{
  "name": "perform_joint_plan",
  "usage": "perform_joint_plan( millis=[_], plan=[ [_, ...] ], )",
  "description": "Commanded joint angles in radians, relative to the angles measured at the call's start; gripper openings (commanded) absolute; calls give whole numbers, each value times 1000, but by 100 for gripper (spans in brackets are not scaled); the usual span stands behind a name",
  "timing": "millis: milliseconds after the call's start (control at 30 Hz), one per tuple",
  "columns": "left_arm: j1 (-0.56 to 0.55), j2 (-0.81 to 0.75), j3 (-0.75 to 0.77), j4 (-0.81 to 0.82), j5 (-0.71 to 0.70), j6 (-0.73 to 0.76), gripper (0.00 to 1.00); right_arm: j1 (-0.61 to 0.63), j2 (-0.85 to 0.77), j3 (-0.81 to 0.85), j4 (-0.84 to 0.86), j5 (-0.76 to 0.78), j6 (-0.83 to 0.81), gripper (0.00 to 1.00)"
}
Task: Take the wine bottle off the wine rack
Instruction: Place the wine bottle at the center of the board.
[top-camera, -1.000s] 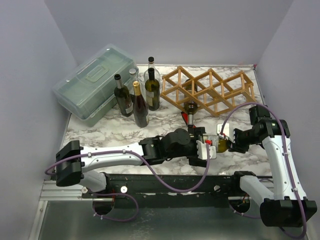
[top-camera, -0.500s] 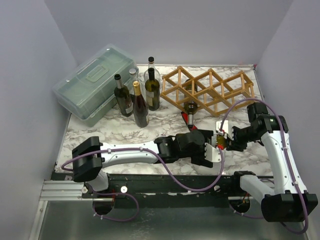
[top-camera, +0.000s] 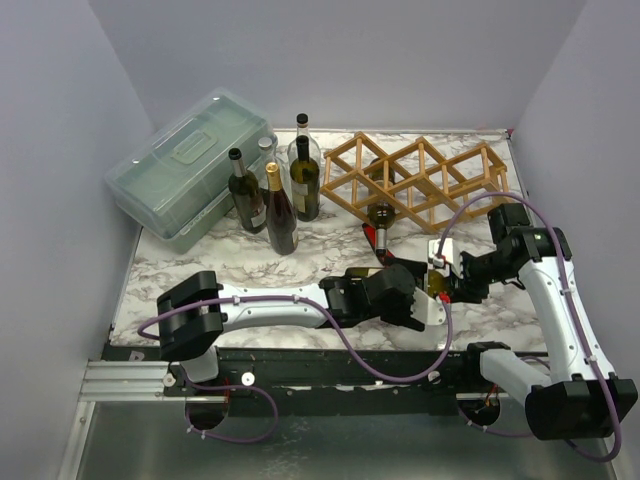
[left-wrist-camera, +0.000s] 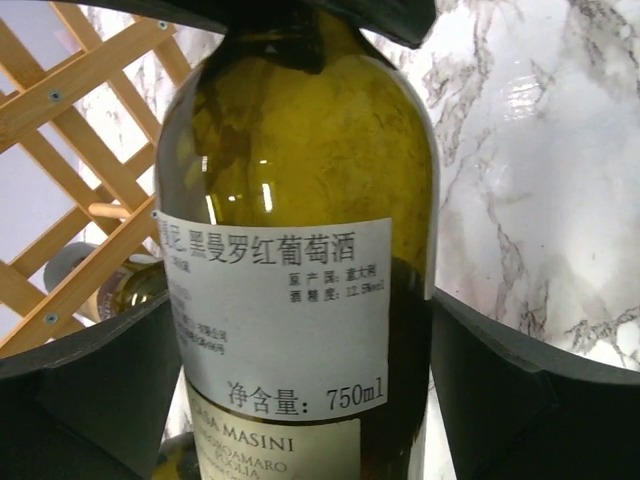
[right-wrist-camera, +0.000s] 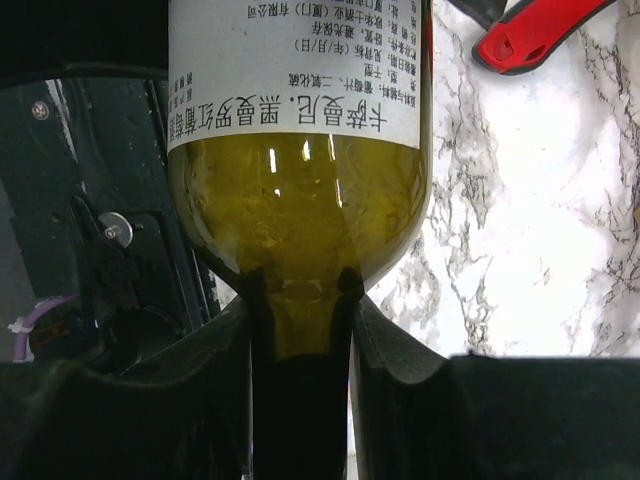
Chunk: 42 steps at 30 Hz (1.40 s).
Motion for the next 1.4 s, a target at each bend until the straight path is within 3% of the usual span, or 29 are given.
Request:
perform_joint_plan(
  millis=[0,100,200,267,333,400,467,600,867,1100,1367],
  plan=[
    [-7,12,15,38,-74,28,91,9,0,42,16,-116,19,0],
    [-7,16,18,38,-87,25,81,10,3,44,16,-117,23,0],
    [-7,17,18,38,-91,15,61,12,5,43,16,-120,27,0],
    [-6,16,16,38,-96,7,36,13,7,44,16,-127,32,0],
    [-7,15,14,37,-91,3,24,15,9,44,15,-137,38,0],
    [-6,10,15,33,-87,-12,0,17,13,45,15,-150,47,0],
    [-4,0,9,24,-70,-35,0,18,18,41,16,-167,56,3],
    [7,-31,-8,26,-25,-127,0,19,19,26,17,-203,60,29],
    [28,-66,-70,68,9,-236,0,19,44,-10,17,-273,51,68],
    [37,-93,-130,120,17,-280,0,18,84,16,17,-355,75,81],
    [62,-211,-272,241,42,-366,0,18,183,181,63,-561,274,82]
  ],
)
